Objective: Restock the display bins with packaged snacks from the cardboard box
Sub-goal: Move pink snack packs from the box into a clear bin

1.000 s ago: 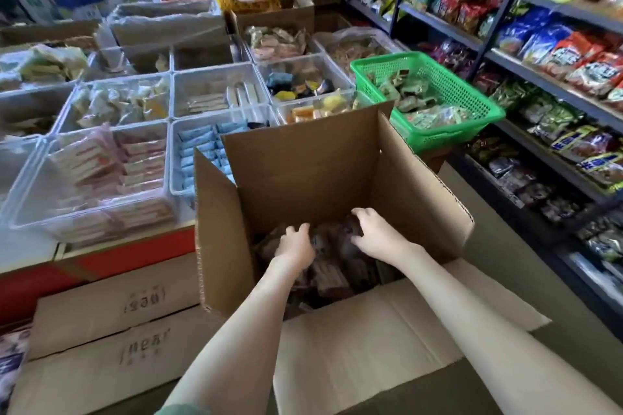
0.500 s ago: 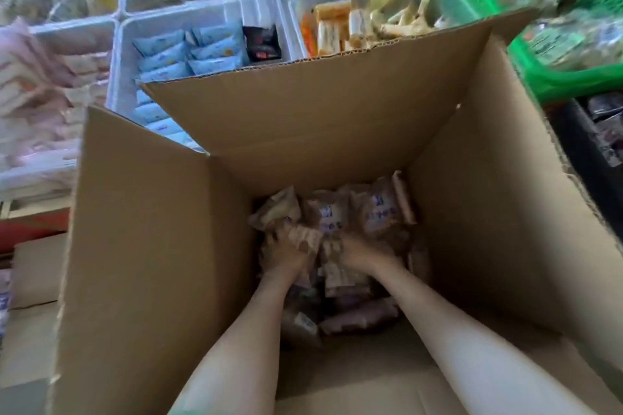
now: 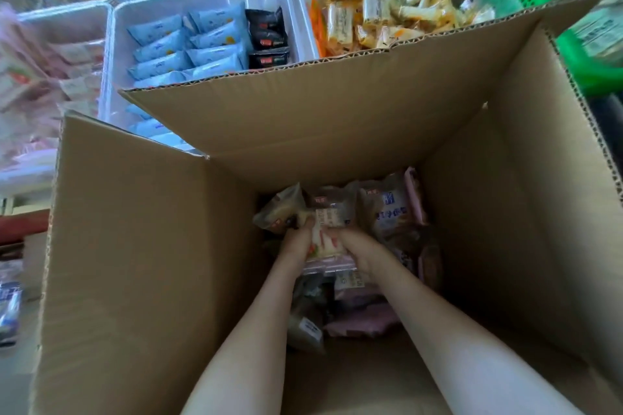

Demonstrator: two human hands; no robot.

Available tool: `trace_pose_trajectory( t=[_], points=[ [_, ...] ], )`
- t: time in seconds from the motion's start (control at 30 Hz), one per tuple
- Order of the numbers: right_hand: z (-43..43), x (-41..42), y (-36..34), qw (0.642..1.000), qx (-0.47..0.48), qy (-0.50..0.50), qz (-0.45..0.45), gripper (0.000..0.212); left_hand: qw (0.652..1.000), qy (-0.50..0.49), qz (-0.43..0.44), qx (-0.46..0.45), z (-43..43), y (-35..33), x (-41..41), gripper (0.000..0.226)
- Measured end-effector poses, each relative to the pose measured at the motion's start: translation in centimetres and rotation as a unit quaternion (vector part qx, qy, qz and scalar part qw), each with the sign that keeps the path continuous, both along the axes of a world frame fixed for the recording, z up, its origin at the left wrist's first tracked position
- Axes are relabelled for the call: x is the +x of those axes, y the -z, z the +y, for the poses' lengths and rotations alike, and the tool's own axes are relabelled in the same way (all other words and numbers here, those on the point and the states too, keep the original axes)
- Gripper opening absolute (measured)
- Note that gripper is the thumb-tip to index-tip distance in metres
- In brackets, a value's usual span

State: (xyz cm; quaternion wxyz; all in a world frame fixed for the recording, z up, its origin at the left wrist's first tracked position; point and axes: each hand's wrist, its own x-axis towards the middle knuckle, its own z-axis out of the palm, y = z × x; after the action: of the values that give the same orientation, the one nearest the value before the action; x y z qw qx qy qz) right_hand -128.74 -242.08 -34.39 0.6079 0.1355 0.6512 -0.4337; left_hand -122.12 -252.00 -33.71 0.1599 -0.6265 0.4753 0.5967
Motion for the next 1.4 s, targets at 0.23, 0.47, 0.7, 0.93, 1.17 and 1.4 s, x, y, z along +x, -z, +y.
trace_pose_trajectory(
  t=[0.23, 0.47, 0.7, 0.93, 1.17, 1.4],
  points=[
    [2.6, -1.6, -4.6, 0.997, -0.037, 0.067, 0.022, 0.037, 0.998, 0.008, 0.066, -0.018, 2.4, -3.5, -1.4, 0.061],
    [5.4, 0.4, -13.7, 0.971, -0.143, 0.171, 0.087, 0.024, 0.977, 0.152, 0.113, -0.102, 3.3, -11.9, -1.2, 0.066],
    [9.4, 6.7, -24.9, 0.922, -0.265, 0.221, 0.174, 0.032, 0.939, 0.164, 0.296, -0.069, 3.8, -24.0, 6.6, 0.075],
    [8.8, 16.2, -34.8, 0.919, -0.335, 0.039, 0.206, 0.03, 0.857, 0.158, 0.428, 0.238, -2.2, -32.5, 20.7, 0.093],
    [-0.7, 23.5, -37.7, 0.908, -0.297, -0.185, 0.231, 0.042, 0.863, 0.197, 0.428, 0.182, -11.5, -34.3, 30.4, 0.095],
    [-15.7, 31.2, -35.8, 0.875, -0.278, -0.362, 0.164, 0.047, 0.86, 0.201, 0.439, 0.165, -23.1, -33.0, 40.8, 0.078]
  ],
)
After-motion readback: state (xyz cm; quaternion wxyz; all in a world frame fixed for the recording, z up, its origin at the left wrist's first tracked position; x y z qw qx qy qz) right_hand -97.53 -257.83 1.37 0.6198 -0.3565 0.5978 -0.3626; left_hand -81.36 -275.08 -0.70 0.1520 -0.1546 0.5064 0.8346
